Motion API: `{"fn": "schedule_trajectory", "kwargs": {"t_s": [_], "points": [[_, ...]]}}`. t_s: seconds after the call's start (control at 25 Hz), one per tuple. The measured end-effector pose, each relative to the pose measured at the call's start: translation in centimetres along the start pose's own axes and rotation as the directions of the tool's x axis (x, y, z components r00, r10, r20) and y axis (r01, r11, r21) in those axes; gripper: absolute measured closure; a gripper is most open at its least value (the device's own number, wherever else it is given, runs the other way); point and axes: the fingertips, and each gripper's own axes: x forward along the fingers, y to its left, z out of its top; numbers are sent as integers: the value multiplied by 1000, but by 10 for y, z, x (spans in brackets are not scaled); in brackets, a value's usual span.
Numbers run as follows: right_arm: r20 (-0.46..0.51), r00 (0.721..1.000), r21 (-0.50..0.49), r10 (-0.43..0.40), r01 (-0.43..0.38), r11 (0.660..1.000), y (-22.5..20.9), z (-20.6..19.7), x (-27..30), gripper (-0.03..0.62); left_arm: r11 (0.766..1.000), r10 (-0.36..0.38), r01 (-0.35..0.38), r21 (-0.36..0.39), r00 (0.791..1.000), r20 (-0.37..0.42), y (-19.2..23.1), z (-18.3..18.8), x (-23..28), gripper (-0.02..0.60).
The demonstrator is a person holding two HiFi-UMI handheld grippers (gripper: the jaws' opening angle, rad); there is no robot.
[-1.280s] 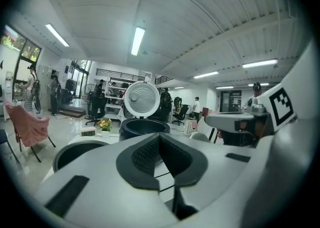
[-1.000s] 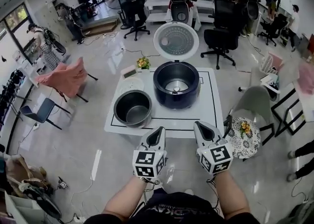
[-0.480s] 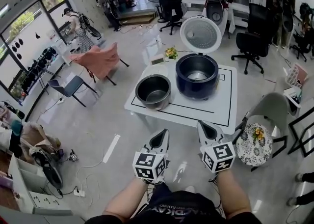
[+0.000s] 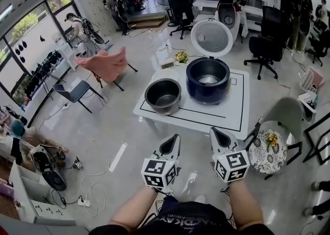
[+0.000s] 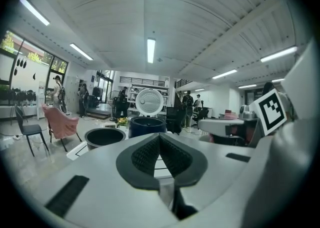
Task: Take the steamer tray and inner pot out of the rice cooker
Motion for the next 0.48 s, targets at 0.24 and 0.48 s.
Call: {"fn": "schedule_trajectory", "kwargs": {"t_s": [0.24, 0.48], "points": [[-20, 1000, -6, -15, 15, 1000, -2, -7, -3, 594, 1000, -25, 25, -14, 1000, 0, -5, -4, 6, 578], [-33, 999, -4, -31, 31, 1000, -6, -10, -6, 594, 999, -37, 38, -23, 999, 7, -7, -3, 8, 578]]}}
